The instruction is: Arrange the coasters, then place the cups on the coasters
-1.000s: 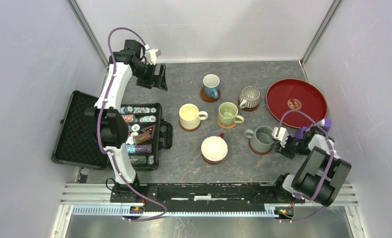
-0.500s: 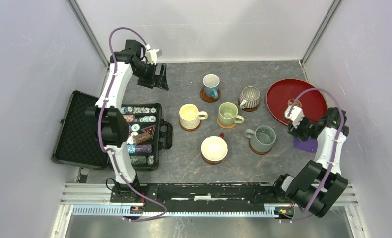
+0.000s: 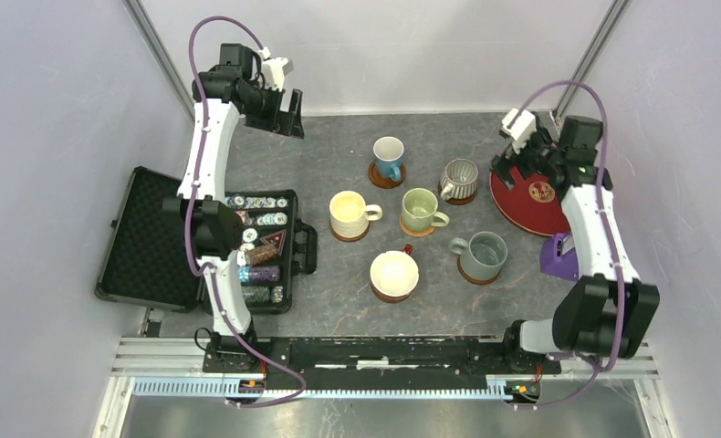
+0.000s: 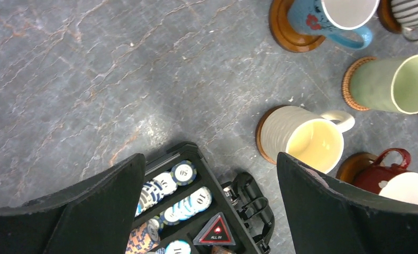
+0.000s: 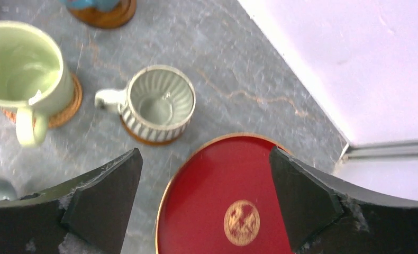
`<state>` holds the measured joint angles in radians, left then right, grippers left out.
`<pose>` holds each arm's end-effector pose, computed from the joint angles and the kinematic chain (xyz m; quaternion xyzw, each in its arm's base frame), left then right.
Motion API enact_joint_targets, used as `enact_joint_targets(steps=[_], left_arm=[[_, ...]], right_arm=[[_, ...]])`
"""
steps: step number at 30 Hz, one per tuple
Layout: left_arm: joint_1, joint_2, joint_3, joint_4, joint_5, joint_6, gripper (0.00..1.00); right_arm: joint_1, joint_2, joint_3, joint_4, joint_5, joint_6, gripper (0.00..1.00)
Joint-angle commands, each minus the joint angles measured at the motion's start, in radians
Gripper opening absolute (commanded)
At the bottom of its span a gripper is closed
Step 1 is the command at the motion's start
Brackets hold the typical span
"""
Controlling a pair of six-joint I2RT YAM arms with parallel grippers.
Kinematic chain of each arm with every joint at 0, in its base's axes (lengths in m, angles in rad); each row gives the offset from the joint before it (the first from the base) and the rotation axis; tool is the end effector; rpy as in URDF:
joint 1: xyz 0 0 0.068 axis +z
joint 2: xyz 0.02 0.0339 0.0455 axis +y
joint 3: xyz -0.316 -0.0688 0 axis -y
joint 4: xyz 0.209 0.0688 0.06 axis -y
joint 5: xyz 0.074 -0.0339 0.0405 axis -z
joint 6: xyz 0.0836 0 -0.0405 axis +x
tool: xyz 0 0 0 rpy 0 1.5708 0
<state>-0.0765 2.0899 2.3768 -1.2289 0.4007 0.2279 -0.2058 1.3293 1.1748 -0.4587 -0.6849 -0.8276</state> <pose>0.4452 -0.0668 0.3825 0.2021 0.9119 -0.1658 0.3165 0.2787 -0.0041 0.3676 -0.4030 0.7486 0.0447 0.5245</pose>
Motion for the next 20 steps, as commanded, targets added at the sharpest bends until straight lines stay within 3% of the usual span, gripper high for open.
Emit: enact_joint_targets(steps=[1,12,20], left_arm=[[-0.005,-0.006,0.025,-0.035,-0.090,0.035,1.00],[-0.005,-0.162,-0.378,0.121,-0.126,-0.033,1.00],[-0.005,-0.185,-0.387,0.181,-0.136,-0.079,1.00]], right_arm=[[0.095,0.107,0.100,0.151,0.093,0.204,0.98],[0.186,0.211,0.068,0.210,0.164,0.342,0.98],[0.188,0.196,0.056,0.235,0.180,0.382,0.98]])
